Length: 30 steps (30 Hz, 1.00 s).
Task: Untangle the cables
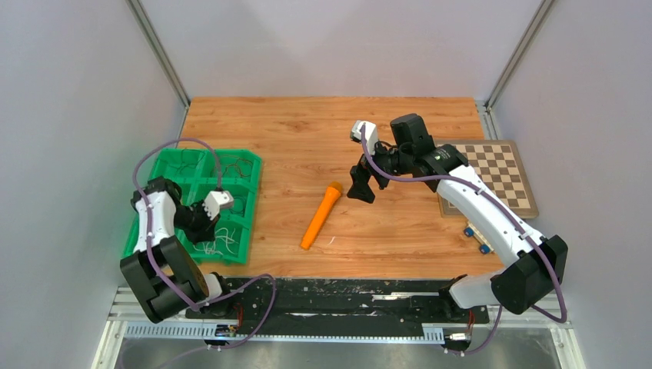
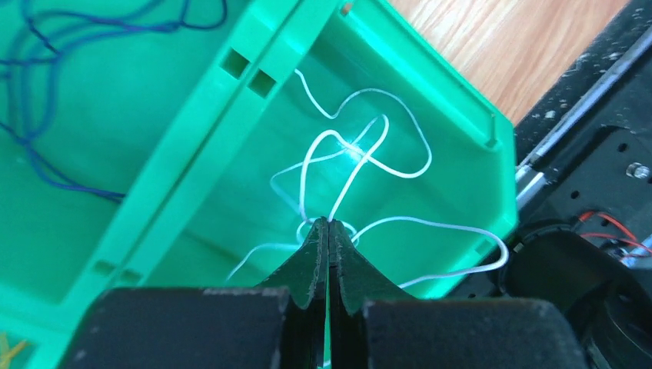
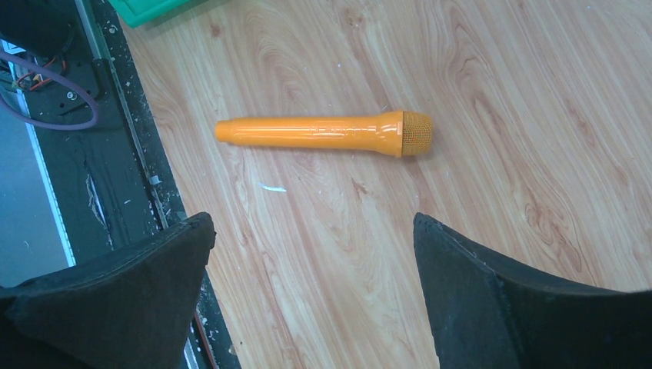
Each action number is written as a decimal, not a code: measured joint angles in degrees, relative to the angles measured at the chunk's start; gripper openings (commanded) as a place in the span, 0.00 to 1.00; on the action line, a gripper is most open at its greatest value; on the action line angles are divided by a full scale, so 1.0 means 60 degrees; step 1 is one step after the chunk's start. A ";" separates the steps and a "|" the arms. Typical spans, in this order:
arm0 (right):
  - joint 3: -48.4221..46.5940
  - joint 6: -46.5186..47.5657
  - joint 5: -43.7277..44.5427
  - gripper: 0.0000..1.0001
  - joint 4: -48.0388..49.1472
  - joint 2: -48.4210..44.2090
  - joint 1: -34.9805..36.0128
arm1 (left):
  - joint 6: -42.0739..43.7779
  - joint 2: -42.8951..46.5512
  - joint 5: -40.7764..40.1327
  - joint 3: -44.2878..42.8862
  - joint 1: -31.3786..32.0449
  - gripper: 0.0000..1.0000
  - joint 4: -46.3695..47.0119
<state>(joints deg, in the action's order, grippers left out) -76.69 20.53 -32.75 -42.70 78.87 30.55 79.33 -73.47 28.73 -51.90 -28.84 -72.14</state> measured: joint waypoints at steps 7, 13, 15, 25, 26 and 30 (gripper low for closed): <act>-0.0004 -0.0007 -0.0004 1.00 -0.0062 0.0000 0.0000 | -0.0965 0.0736 -0.0896 0.2171 0.0015 0.07 0.2889; -0.0004 0.0000 -0.0004 1.00 -0.0168 0.0015 -0.0025 | -0.1337 0.0790 -0.1384 0.2208 0.0055 0.64 0.3421; -0.0007 0.0007 0.0000 1.00 -0.0175 0.0051 -0.0044 | -0.1413 0.0874 -0.1410 0.1843 0.0055 0.83 0.3049; -0.0040 0.0022 0.0029 1.00 -0.0200 0.0098 -0.0579 | -0.1577 0.1934 -0.1330 -0.1647 0.0372 1.00 0.0317; -0.0040 0.0011 0.0025 1.00 -0.0197 0.0095 -0.0761 | -0.1858 0.1789 -0.1355 -0.2131 0.0554 1.00 0.0113; -0.0040 -0.0178 0.0033 1.00 -0.0157 0.0091 -0.1716 | -0.4062 0.0175 -0.1424 -0.5173 0.1905 1.00 -0.0477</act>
<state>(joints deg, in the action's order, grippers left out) -76.93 19.46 -32.56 -43.64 79.42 20.25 54.96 -72.42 20.18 -82.94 -17.41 -75.00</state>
